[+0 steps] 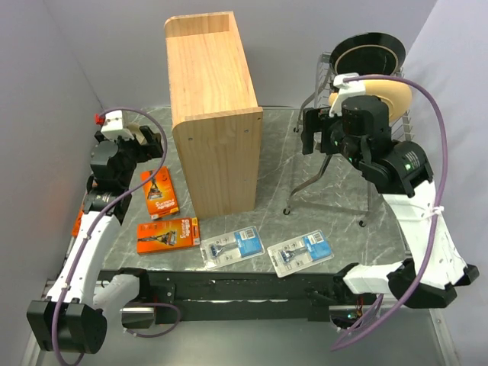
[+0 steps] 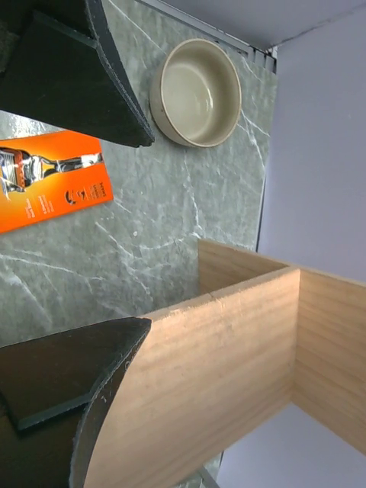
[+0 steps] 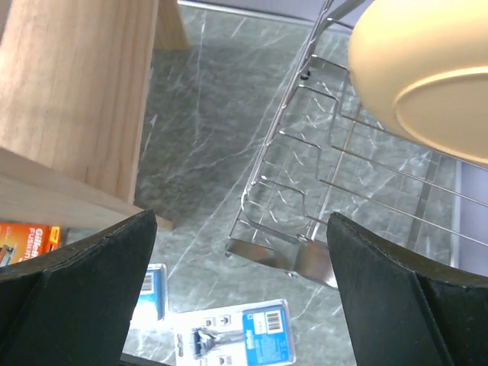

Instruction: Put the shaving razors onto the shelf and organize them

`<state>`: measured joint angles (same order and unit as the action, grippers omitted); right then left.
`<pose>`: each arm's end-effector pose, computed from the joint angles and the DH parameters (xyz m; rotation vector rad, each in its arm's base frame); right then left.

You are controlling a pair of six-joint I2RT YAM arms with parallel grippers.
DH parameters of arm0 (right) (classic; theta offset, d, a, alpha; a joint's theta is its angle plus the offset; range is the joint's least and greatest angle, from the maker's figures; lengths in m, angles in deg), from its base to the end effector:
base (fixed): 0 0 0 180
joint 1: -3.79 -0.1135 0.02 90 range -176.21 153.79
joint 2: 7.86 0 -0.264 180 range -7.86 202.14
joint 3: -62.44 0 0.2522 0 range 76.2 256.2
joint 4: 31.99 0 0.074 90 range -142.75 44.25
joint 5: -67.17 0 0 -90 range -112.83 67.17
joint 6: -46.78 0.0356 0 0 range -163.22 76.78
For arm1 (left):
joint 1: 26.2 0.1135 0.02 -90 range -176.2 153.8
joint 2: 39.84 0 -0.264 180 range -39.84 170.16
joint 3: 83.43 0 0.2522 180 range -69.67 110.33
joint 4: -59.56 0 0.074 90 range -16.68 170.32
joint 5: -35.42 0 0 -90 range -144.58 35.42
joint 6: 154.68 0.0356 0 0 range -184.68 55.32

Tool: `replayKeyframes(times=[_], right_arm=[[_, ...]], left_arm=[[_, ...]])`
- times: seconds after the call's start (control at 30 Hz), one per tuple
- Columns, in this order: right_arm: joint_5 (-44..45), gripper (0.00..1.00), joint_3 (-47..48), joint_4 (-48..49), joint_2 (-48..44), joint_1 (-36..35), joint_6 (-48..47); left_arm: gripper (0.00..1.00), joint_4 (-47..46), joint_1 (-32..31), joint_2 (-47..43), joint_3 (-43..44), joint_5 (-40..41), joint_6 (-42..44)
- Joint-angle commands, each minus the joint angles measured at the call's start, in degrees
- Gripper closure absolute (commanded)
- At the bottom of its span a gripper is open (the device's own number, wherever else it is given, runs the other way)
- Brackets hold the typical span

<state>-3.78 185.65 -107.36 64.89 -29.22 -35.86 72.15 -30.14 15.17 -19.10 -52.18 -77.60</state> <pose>0.1740 0.0992 0.5148 -0.2317 1.9688 0.1236 0.2264 -0.0141 0.3644 -0.1598 1.6234 -0.1920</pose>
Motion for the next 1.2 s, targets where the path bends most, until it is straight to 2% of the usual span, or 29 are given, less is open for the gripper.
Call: replayKeyframes(times=[0.0,0.03,0.07,0.1,0.13,0.27,0.4,0.43,0.47,0.5,0.53,0.57,0.77,0.93,1.17], right_arm=[[-11.2,0.00,-3.2,7.0,-7.0,0.1,-6.0],[-18.5,0.00,-5.6,9.0,-8.2,0.1,-7.0],[-25.2,0.00,-6.9,9.5,-10.2,0.1,-13.5],[-35.9,0.00,-8.0,10.0,-11.2,0.1,-15.2],[-38.6,0.00,-10.7,11.7,-12.4,0.1,-16.0],[-42.9,0.03,-16.5,12.2,-11.6,-0.9,-16.8],[-42.8,0.21,-25.1,16.4,-11.6,-1.4,-17.5],[-42.3,0.33,-27.2,18.1,-11.9,-1.4,-17.1],[-41.8,0.40,-31.1,21.6,-12.3,-1.4,-16.5],[-41.5,0.54,-33.0,23.3,-13.1,-1.4,-16.7],[-40.4,0.96,-34.8,24.8,-13.6,-1.4,-17.1],[-38.5,1.00,-38.9,29.3,-14.1,-1.5,-16.7],[-24.5,1.00,-51.5,42.2,-16.9,-1.7,-15.4],[-19.1,1.00,-54.5,44.6,-15.0,-1.4,-14.0],[-13.2,1.00,-58.5,46.0,-13.9,2.7,-13.0]], left_arm=[[0.01,-3.8,0.4,-0.6,-0.4,1.9,1.5],[0.01,-3.7,0.5,-0.8,-0.3,2.0,1.6],[0.01,-3.3,0.6,-1.0,-0.2,2.2,1.6],[0.00,-3.2,0.6,-1.6,-0.2,2.3,1.6],[0.01,-3.0,0.7,-1.8,-0.1,2.3,1.7],[0.01,-3.0,1.3,-3.4,-0.8,3.3,1.2],[0.01,-3.1,3.2,-4.8,-1.7,3.6,-0.4],[0.01,-3.0,3.6,-5.3,-1.9,3.6,-1.0],[0.01,-2.8,3.8,-5.4,-1.9,2.7,-0.9],[0.01,-2.8,5.2,-5.3,-1.8,2.0,-0.8],[0.01,-3.0,5.8,-5.3,-1.8,1.0,-1.6],[0.01,-4.0,6.8,-5.2,-2.0,-0.6,-2.4],[0.01,-5.2,8.4,-4.6,-2.4,-3.5,-5.3],[0.00,-5.4,8.4,-3.6,-2.3,-6.1,-4.9],[0.01,-6.2,8.4,-0.6,-1.7,-7.3,-7.1]])
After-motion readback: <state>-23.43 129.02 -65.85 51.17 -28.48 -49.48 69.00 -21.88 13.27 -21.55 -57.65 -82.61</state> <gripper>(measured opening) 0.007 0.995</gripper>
